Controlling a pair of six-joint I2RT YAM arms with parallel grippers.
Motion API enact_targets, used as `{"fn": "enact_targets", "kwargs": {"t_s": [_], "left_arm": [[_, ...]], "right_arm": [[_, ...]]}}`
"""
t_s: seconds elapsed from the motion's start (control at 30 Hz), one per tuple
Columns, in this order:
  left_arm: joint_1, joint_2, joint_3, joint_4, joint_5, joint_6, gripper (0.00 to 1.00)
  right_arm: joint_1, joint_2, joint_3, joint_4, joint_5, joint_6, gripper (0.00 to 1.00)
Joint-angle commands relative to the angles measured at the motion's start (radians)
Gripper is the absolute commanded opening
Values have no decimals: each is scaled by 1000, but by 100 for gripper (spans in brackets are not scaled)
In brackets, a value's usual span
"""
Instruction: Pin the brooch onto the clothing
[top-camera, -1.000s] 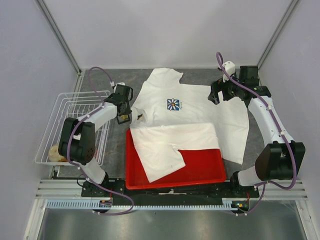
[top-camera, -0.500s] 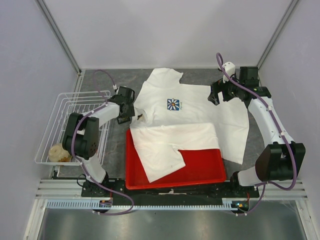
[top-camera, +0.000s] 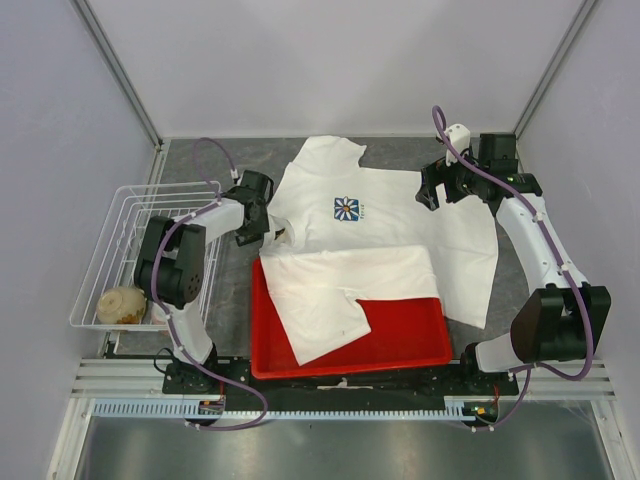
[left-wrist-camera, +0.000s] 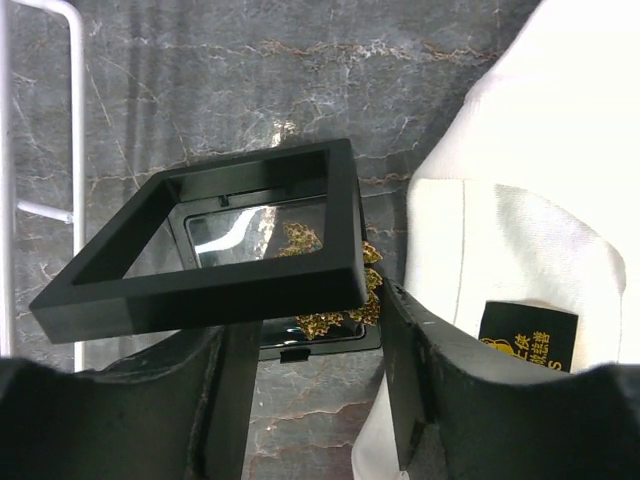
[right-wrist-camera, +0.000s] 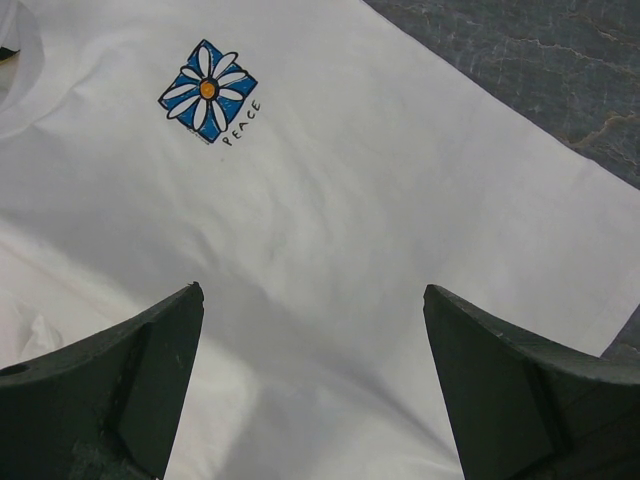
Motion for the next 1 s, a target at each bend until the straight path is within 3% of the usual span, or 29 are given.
{"fn": "enact_targets", "kwargs": {"t_s": [0.0, 0.1, 0.67, 0.97], "left_arm": [[2, 22, 38, -5, -6, -21, 50], [2, 12, 38, -3, -7, -15, 46], [-27, -177, 6, 7, -32, 45, 43], [-151, -373, -66, 3, -21, 192, 43]], "right_arm": [[3, -29, -2, 30, 10, -7, 98], [3, -32, -2, 30, 7, -9, 98], [3, -35, 7, 34, -33, 13, 98], [1, -39, 47, -6, -167, 100, 98]]}}
